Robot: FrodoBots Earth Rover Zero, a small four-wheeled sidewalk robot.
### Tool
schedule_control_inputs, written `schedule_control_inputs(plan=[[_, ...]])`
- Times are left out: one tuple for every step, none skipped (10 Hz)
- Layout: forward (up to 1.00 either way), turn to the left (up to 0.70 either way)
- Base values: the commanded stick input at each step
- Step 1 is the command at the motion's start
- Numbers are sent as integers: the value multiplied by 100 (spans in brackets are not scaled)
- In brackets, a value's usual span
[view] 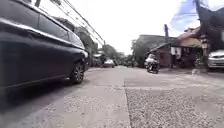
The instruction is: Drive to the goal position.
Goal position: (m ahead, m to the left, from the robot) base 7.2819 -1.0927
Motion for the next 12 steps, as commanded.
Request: schedule_control_inputs(plan=[[100,-12],[100,-19],[100,-1],[100,0],[100,0],[100,0],[100,0],[100,7],[100,23],[100,0],[100,0],[100,0]])
